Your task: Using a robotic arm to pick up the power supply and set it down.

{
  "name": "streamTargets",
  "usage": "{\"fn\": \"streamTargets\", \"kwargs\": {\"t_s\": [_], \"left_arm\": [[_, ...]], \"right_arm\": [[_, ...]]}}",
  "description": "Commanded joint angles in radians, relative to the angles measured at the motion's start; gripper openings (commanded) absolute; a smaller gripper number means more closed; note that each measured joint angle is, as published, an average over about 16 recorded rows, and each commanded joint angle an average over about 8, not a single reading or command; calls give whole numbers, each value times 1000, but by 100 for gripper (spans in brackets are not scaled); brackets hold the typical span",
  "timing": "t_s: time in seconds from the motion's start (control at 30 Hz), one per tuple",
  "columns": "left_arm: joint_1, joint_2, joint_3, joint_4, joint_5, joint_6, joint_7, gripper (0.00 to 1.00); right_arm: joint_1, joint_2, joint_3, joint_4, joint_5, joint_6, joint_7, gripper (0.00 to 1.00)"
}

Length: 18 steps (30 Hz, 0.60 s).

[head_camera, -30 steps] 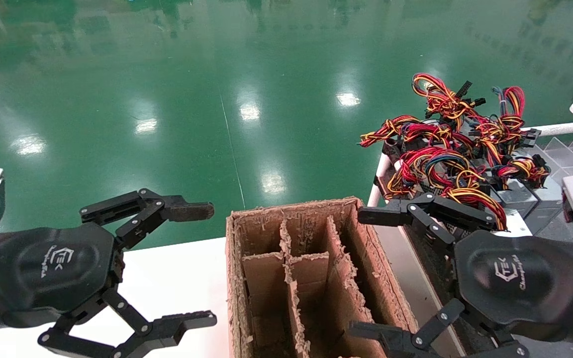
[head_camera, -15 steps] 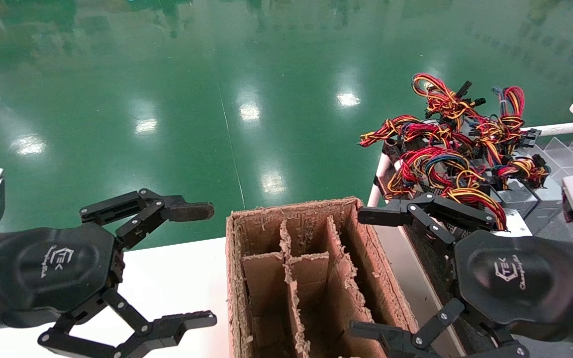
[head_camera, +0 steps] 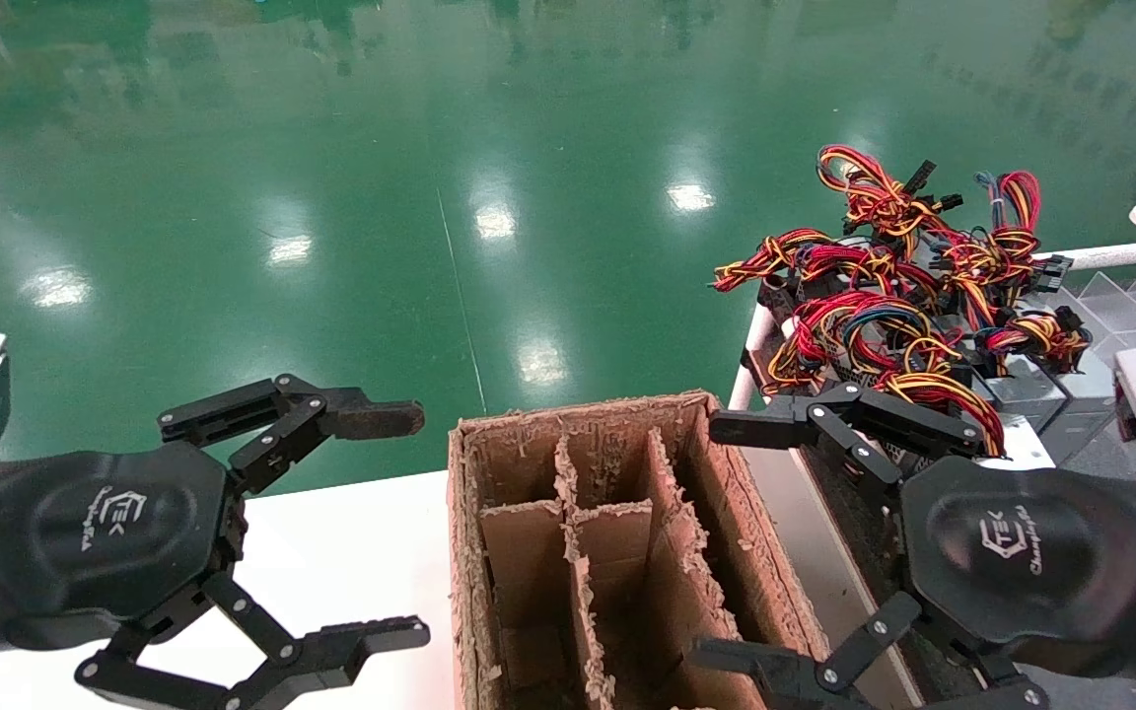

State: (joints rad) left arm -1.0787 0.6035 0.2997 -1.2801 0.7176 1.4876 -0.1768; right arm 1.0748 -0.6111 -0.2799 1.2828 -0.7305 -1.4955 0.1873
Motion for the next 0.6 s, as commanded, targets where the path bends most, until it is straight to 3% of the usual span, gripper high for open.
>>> {"fn": "streamTargets", "kwargs": {"t_s": [0.03,0.6], "left_arm": [[0,0,0,0,0,0,0,100],[0,0,0,0,0,0,0,100]], "right_arm": [[0,0,0,0,0,0,0,100],[0,0,0,0,0,0,0,100]]}}
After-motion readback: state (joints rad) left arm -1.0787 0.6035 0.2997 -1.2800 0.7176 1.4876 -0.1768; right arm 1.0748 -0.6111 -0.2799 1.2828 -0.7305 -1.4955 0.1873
